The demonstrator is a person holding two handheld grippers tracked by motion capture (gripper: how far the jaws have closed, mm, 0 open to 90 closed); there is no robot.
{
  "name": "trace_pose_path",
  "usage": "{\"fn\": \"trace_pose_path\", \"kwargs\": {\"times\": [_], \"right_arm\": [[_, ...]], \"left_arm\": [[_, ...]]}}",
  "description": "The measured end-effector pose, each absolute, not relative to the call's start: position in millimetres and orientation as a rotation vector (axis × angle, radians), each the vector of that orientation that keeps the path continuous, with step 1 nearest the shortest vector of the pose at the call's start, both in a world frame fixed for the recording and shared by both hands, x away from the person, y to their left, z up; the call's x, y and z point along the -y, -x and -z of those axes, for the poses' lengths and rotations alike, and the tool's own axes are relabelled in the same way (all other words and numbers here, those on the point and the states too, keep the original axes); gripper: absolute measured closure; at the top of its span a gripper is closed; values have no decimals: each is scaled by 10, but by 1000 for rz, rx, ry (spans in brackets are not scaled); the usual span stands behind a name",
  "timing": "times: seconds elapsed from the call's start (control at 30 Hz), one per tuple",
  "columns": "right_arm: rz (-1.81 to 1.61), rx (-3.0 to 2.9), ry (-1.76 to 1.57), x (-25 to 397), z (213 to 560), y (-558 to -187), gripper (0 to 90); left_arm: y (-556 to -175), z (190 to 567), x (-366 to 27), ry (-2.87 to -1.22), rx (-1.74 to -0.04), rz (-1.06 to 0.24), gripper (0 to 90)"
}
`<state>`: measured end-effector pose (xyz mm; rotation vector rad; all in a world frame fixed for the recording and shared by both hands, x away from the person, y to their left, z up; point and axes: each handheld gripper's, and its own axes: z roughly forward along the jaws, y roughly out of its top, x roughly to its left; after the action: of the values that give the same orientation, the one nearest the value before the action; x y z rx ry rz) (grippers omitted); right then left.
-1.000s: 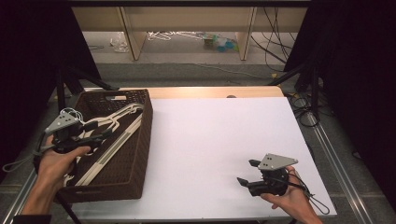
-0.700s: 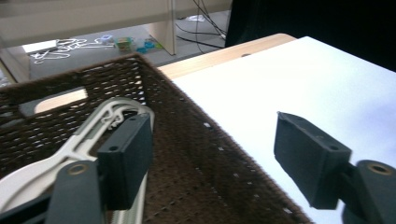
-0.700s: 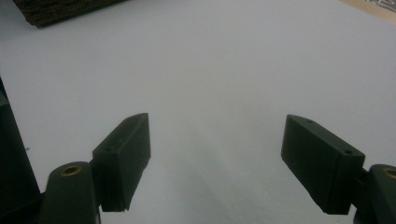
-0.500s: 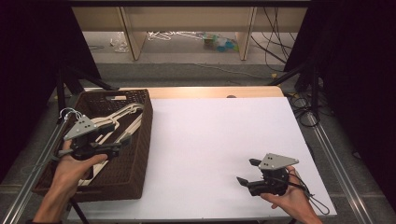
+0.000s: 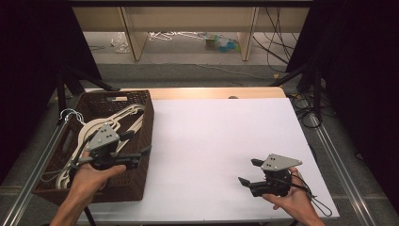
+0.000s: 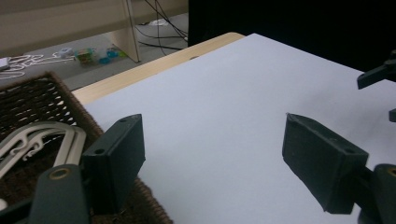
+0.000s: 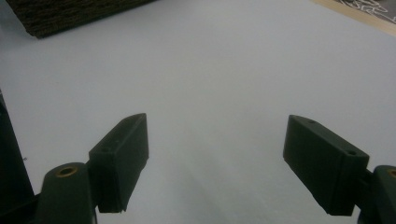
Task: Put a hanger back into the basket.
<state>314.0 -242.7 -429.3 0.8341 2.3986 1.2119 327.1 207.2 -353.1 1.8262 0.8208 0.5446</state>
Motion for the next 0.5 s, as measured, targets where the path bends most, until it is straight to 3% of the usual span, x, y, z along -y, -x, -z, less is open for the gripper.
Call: {"fn": "trace_pose_path", "kwargs": {"times": [0.5], "right_arm": [[-1246, -2376, -817, 2428, 4281, -3150, 233]], "left_arm": [[-3158, 3706, -1714, -1839, -743, -484, 163]]}}
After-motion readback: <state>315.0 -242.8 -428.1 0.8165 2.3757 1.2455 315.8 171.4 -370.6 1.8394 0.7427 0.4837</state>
